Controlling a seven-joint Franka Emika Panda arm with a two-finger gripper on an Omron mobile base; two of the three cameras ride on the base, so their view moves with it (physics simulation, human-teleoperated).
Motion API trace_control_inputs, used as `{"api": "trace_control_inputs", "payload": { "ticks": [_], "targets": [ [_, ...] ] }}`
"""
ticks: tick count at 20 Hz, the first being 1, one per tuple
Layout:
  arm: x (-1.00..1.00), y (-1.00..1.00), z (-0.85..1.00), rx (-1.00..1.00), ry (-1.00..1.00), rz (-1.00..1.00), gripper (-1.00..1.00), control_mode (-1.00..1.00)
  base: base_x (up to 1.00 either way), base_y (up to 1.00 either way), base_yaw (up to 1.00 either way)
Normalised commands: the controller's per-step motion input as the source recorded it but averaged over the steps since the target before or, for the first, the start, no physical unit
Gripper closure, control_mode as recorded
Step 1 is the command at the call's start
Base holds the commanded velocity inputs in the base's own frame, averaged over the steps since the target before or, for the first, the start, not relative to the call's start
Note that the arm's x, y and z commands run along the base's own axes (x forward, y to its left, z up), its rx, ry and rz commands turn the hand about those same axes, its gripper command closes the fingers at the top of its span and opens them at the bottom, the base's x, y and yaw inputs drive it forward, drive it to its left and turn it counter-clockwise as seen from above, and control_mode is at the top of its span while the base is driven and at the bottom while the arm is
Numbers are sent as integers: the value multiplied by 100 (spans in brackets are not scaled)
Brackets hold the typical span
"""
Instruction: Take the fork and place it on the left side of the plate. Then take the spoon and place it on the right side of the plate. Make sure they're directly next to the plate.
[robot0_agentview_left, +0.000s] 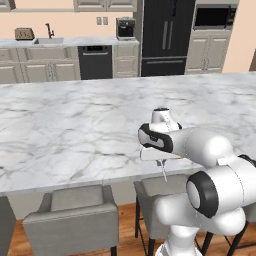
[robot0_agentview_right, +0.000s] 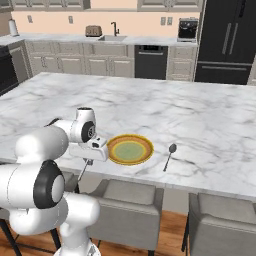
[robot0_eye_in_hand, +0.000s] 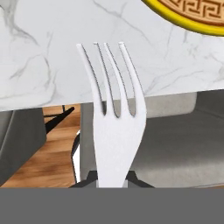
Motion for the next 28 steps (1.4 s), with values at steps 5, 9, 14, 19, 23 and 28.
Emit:
{"api": "trace_control_inputs", "payload": {
  "ticks": [5,9,14,19,23,28],
  "targets": [
    [-2,0,0,1,2,0,100,-100,0,0,0],
    [13,1,-3,3,4,-6,100,-100,0,0,0],
    [67,0,-10,-4,15,-18,100,-100,0,0,0],
    [82,4,-2,-6,8,-7,100,-100,0,0,0],
    [85,5,0,-7,15,-1,100,-100,0,0,0],
    [84,7,-3,-11,18,0,100,-100,0,0,0]
  ]
}}
